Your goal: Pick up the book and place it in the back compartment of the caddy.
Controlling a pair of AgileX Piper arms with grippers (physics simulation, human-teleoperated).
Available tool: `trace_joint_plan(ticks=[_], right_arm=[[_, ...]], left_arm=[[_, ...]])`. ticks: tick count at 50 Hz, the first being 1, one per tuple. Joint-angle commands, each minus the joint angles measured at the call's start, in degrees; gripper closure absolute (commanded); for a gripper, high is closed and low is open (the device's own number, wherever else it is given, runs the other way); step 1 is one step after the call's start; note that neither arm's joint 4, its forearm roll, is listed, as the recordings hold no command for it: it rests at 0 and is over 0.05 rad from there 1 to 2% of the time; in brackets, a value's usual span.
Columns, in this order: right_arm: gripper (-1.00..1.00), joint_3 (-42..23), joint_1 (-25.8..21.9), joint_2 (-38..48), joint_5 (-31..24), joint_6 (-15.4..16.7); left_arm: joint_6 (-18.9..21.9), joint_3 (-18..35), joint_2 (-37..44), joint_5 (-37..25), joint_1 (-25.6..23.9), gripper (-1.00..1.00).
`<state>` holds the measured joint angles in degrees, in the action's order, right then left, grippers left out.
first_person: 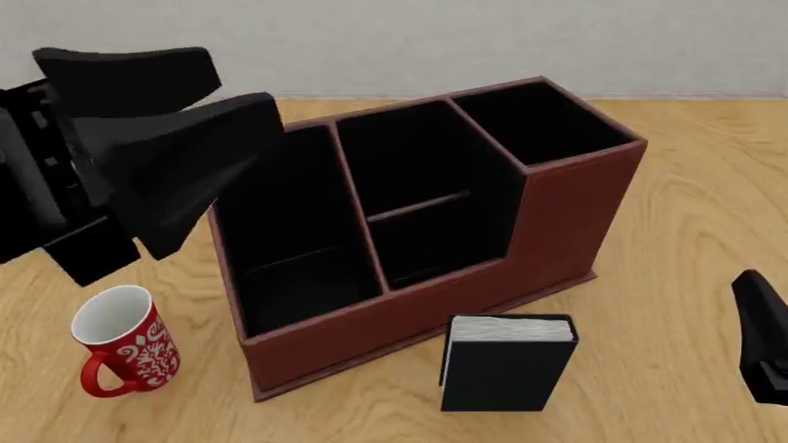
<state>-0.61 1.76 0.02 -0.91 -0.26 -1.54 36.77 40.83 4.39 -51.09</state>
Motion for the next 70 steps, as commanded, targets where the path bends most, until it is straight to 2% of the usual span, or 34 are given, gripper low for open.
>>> trace_joint_plan(ticks=[1, 5, 11, 23, 29, 31, 43, 70], right_arm=[[-1.0, 0.1, 0.0, 0.0, 0.4, 0.4], [-1.0, -0.1, 0.0, 0.0, -0.3, -0.3], [-1.0, 0.2, 0.0, 0.0, 0.4, 0.3], [-1.0, 0.1, 0.0, 0.0, 0.1, 0.0], [-1.0, 0.2, 0.0, 0.0, 0.1, -0.2], [-1.0, 0.1, 0.0, 0.0, 0.2, 0.0], [-1.0, 0.2, 0.0, 0.0, 0.1, -0.2], [-1.0, 0.1, 0.0, 0.0, 0.1, 0.0]], left_arm=[[-0.1, 2.9, 10.1, 3.1, -8.0, -1.0], [-0.4, 2.9, 12.0, 3.9, -10.0, -1.0], [-1.1, 2.5, 13.8, 5.3, -9.4, -1.0], [-1.9, 2.8, 20.6, 5.5, -12.5, -1.0], [-2.0, 2.3, 21.6, 6.0, -12.5, -1.0], [0.1, 2.2, 21.8, 6.3, -13.2, -1.0], [-1.2, 1.3, 23.8, 6.0, -14.3, -1.0], [-2.7, 0.8, 27.7, 5.5, -11.5, -1.0]])
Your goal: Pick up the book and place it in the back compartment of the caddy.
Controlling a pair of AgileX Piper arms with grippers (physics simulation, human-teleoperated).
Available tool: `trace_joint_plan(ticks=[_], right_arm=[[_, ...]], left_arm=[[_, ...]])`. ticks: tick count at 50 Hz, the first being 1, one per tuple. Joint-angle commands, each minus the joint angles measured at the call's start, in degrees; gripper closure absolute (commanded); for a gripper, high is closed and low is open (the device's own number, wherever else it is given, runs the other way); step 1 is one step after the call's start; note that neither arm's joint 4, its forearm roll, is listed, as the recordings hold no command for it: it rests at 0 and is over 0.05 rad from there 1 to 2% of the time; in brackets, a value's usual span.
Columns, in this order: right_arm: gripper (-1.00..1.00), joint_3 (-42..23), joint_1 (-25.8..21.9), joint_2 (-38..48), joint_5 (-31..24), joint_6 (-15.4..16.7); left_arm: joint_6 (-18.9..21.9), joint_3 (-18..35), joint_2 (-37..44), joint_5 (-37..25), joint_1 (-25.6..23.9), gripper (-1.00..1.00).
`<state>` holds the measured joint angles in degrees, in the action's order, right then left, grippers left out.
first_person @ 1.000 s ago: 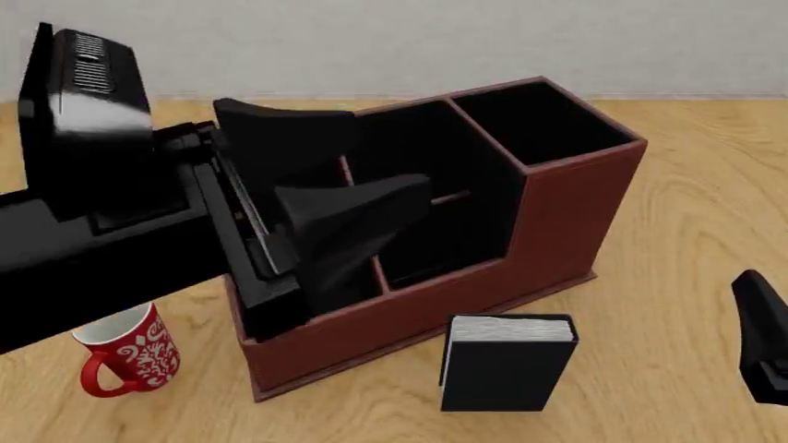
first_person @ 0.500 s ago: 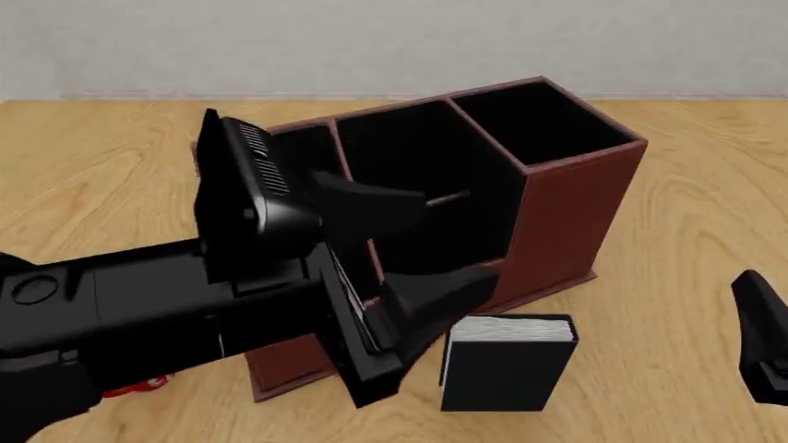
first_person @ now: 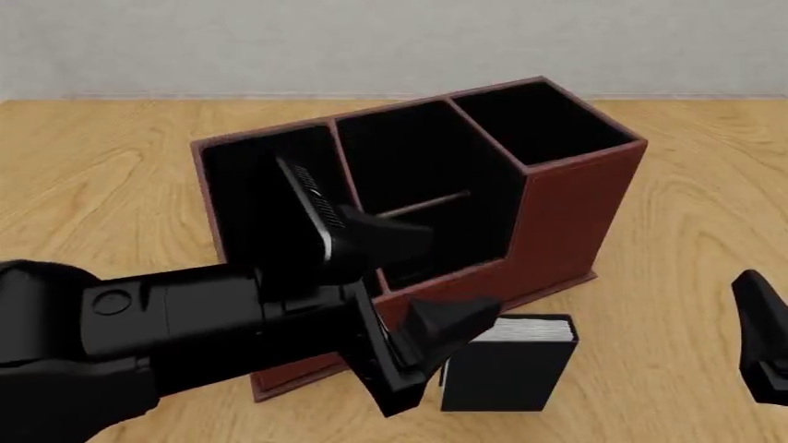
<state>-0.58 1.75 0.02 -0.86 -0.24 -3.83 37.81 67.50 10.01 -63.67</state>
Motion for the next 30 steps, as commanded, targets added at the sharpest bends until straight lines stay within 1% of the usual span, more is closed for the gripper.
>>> trace_joint_plan(ticks=[1, 4, 8, 17, 30], right_arm=[[-1.0, 0.1, 0.0, 0.0, 0.3, 0.3], [-1.0, 0.3, 0.0, 0.0, 0.2, -0.1], [-1.0, 0.1, 0.0, 0.0, 0.2, 0.2], [-1.0, 0.0, 0.0, 0.0, 0.1, 0.1], [-1.0, 0.1, 0.0, 0.0, 0.1, 0.0]], left_arm=[[-0.4, -0.3, 0.9, -0.2, 1.3, -1.0], [-0.4, -0.4, 0.8, -0.3, 1.4, -1.0], [-0.8, -0.3, 1.1, -0.5, 0.9, -1.0], [-0.2, -0.2, 3.0, -0.6, 0.7, -1.0], [-1.3, 0.2, 5.3, -0.8, 1.0, -1.0]])
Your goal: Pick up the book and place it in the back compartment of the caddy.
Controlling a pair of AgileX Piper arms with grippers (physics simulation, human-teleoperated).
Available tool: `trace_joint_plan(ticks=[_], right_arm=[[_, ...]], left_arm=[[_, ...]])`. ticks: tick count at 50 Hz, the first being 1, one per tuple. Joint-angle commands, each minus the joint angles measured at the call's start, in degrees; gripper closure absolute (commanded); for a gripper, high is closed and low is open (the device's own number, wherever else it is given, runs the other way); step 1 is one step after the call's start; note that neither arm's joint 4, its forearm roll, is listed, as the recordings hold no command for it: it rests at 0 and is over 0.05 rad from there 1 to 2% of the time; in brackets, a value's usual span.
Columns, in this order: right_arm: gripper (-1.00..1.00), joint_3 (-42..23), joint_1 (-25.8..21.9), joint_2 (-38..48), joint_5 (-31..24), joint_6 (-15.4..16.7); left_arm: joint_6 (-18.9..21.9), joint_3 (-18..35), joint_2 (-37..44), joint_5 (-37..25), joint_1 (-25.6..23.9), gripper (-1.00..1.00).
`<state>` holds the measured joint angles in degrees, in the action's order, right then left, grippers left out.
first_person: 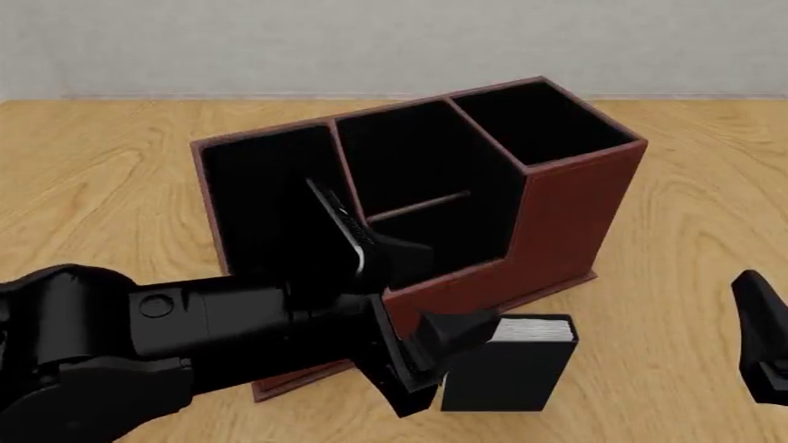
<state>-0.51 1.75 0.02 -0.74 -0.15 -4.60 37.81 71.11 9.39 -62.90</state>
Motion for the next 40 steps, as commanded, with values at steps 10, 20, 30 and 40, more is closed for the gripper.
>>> trace_joint_plan(ticks=[10, 20, 30, 40], right_arm=[[-1.0, 0.1, 0.0, 0.0, 0.1, 0.0], [-1.0, 0.1, 0.0, 0.0, 0.1, 0.1], [-1.0, 0.1, 0.0, 0.0, 0.1, -0.1], [-1.0, 0.1, 0.0, 0.0, 0.1, 0.0]], left_arm=[[-0.8, 0.1, 2.9, 0.0, 0.3, -1.0], [-0.3, 0.7, 4.6, -0.3, 1.5, -1.0], [0.6, 1.1, 7.0, -0.6, 2.3, -1.0], [0.1, 1.9, 9.2, -1.0, 1.5, -1.0]])
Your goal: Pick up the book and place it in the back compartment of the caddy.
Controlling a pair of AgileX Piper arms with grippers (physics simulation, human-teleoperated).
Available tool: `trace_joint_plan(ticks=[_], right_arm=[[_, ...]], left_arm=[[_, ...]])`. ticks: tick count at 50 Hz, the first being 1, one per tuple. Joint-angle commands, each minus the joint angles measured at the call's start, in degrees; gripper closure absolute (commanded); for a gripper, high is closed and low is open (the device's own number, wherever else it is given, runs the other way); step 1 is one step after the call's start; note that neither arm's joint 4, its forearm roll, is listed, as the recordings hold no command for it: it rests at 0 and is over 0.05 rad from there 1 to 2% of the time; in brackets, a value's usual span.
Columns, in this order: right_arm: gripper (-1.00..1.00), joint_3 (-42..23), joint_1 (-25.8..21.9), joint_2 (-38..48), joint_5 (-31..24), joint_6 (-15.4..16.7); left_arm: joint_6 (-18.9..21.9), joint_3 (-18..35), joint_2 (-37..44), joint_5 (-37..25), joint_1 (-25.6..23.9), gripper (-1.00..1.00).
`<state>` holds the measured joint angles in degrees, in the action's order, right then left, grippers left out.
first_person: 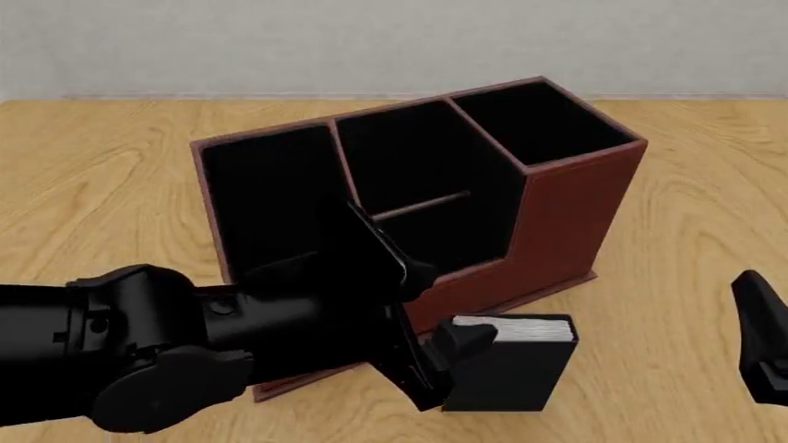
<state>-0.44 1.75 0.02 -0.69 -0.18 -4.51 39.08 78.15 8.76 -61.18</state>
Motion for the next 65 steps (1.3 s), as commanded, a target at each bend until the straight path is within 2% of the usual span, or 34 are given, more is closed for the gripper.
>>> trace_joint_plan(ticks=[1, 26, 65], right_arm=[[-1.0, 0.0, 0.0, 0.0, 0.0, 0.0], [-1.0, -0.1, 0.0, 0.0, 0.0, 0.1], [-1.0, 0.0, 0.0, 0.0, 0.0, 0.0]], left_arm=[[0.0, 0.6, 2.2, -0.3, -0.3, -1.0], [-2.5, 1.6, 6.1, -1.1, -0.9, -1.0], [-3.0, 3.1, 10.4, -2.4, -0.8, -1.0]])
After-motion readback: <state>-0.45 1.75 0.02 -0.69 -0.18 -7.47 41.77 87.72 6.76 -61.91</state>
